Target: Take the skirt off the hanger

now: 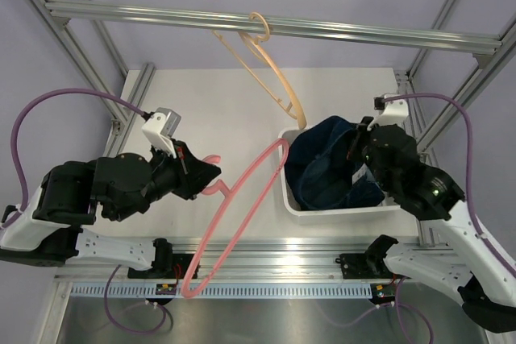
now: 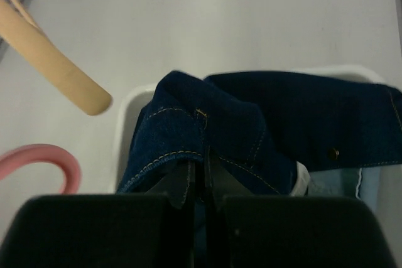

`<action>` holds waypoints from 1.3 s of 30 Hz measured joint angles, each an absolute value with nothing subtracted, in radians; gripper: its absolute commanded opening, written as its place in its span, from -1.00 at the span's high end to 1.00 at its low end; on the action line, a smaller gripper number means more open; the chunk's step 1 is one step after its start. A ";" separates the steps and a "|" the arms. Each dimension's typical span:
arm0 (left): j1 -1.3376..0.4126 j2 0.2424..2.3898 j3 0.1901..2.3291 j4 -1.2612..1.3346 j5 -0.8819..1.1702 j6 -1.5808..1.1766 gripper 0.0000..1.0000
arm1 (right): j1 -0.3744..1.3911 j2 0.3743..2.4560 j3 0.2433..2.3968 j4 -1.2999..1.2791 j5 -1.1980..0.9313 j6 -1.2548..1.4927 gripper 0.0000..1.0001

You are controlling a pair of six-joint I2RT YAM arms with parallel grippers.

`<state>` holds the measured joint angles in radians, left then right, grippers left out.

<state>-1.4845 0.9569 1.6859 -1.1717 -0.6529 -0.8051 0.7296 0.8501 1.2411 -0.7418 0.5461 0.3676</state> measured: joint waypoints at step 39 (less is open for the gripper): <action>-1.485 1.174 1.897 -1.353 -1.007 -0.939 1.00 | 0.732 0.938 1.394 -0.943 0.403 0.758 -0.82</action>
<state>-1.4845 1.1740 1.8969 -1.3525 -1.0073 -0.9390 0.7322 0.9382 1.3945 -0.9432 0.4026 0.7582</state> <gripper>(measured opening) 0.067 0.946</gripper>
